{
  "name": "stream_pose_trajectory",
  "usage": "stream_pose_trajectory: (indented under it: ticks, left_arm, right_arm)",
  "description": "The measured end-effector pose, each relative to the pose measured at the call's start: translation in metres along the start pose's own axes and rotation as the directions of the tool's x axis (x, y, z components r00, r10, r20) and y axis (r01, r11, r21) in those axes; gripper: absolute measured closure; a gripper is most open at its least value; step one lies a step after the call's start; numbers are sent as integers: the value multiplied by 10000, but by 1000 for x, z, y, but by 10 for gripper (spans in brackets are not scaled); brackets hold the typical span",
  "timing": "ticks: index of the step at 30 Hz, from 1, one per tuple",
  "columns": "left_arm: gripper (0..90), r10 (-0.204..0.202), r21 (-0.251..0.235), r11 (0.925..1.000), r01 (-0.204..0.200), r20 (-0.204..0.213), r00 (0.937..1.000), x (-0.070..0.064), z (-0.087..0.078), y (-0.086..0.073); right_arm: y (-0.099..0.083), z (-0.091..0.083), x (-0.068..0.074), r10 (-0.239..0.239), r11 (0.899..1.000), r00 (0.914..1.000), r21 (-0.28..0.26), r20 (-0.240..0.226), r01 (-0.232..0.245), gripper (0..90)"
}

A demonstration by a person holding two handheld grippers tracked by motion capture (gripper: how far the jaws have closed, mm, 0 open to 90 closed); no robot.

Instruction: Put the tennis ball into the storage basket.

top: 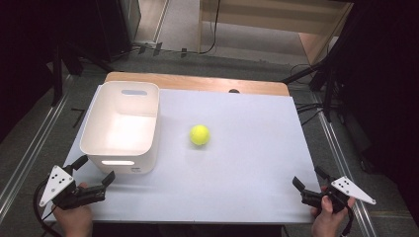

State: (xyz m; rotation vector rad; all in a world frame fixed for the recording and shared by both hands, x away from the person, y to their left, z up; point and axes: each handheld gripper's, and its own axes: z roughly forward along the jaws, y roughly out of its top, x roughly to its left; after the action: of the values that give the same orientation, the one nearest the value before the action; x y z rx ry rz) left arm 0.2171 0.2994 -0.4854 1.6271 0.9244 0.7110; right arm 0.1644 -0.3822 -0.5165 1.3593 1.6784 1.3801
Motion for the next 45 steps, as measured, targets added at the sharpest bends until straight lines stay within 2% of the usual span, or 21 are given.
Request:
stream_pose_trajectory:
  ticks: [2,4,8,14,19,21,22,26,31,32,37,41,44,45]
  left_arm:
    - [0,-26,3,10000,26,5,10000,0,0,0]
    - [0,-4,19,10000,4,16,10000,0,0,0]
    - [0,87,75,9999,-87,-23,10000,-1,0,0]
    - [0,121,97,9999,-121,13,9999,-3,1,0]
    - [0,86,61,9999,-86,-4,10000,-2,0,-1]
    - [0,130,87,9999,-130,1,9999,-2,1,0]
    - [0,145,99,9998,-145,5,9999,-3,1,0]
    - [0,148,101,9998,-147,-25,9999,-3,1,-1]
    - [0,187,135,9997,-186,-86,9998,-4,1,-1]
    - [0,192,137,9997,-191,-80,9998,-4,1,-1]
    - [0,168,116,9998,-168,-21,9999,-3,1,-1]
    - [0,161,109,9998,-161,-13,9999,-3,1,-1]
    - [0,161,107,9998,-161,-15,9999,-3,1,-1]
    - [0,147,100,9998,-147,-2,9999,-3,1,-1]
  right_arm:
    - [0,0,1,39,10000,10000,33,-21,-39,0]
    - [1,0,2,-131,9999,9999,98,-27,131,0]
    - [5,0,5,26,9999,9998,105,-185,-25,0]
    - [13,6,18,-501,9967,9984,622,-280,517,0]
    - [22,14,32,-975,9897,9939,999,-509,1022,0]
    - [24,14,34,-1026,9884,9933,1068,-540,1079,0]
    - [27,17,36,-1203,9850,9905,1161,-659,1274,0]
    - [31,21,37,-1194,9828,9885,1305,-923,1309,0]
    - [35,24,38,-1237,9795,9870,1467,-1028,1381,0]
    - [39,27,38,-1348,9772,9844,1494,-1128,1510,0]
    - [44,31,41,-1465,9733,9825,1608,-1151,1639,0]
    - [54,41,47,-1680,9640,9771,1853,-1304,1905,0]
    - [57,44,49,-1727,9614,9753,1918,-1380,1974,0]
    - [60,48,52,-1776,9582,9722,1984,-1528,2063,0]
